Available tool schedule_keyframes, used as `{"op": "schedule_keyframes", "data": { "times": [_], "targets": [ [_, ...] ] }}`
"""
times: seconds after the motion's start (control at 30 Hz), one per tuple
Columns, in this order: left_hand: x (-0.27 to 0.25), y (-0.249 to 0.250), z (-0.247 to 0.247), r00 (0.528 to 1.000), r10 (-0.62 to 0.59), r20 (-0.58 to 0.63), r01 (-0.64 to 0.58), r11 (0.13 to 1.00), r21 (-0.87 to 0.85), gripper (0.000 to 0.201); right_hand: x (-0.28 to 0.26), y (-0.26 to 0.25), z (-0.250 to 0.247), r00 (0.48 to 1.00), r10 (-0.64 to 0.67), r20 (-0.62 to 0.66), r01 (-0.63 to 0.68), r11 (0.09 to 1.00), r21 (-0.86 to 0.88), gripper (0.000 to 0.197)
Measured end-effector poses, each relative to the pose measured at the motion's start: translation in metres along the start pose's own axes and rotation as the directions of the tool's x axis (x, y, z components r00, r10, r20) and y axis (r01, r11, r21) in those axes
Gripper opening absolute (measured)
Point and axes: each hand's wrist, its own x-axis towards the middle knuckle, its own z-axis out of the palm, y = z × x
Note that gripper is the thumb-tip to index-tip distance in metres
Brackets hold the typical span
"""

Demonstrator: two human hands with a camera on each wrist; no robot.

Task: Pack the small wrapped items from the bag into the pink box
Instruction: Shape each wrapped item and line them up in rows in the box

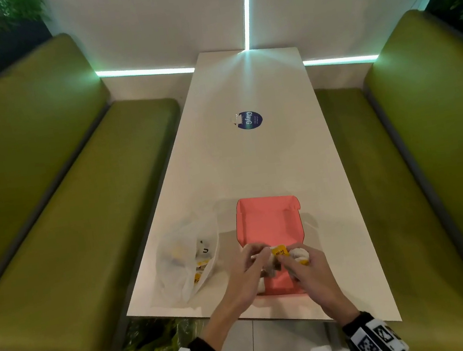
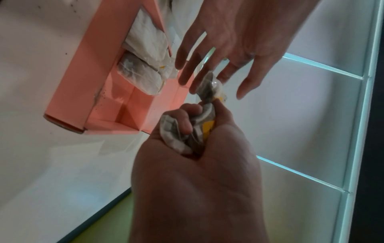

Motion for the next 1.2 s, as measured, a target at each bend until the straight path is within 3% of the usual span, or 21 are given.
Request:
{"op": "schedule_keyframes", "data": {
  "times": [0.17,0.47,0.63,0.77,0.97,1.2],
  "targets": [
    [0.0,0.001,-0.003,0.988,0.155,0.012,-0.155,0.983,0.097,0.012,0.002,-0.005,-0.001,0.999,-0.026,0.033,0.026,1.0,-0.007,0.012],
    [-0.003,0.0,-0.009,0.976,0.213,-0.039,-0.206,0.97,0.129,0.007,0.002,-0.001,-0.005,0.997,-0.081,0.008,0.082,0.994,-0.073,0.016],
    [-0.005,0.0,-0.009,0.974,0.215,-0.069,-0.204,0.968,0.145,0.003,0.001,-0.005,-0.006,0.994,-0.111,0.011,0.112,0.99,-0.086,0.008],
    [-0.006,0.003,-0.007,0.971,0.231,-0.061,-0.222,0.966,0.129,0.017,0.002,-0.007,-0.002,0.99,-0.138,0.014,0.138,0.984,-0.11,0.004],
    [-0.012,0.006,-0.007,0.972,0.232,-0.033,-0.229,0.97,0.082,0.002,0.004,-0.004,0.003,0.988,-0.155,0.005,0.154,0.98,-0.127,0.013],
    [-0.014,0.002,-0.009,0.979,0.201,-0.042,-0.197,0.977,0.085,0.021,0.003,-0.007,0.005,0.98,-0.195,-0.046,0.189,0.976,-0.11,0.011]
  ]
}}
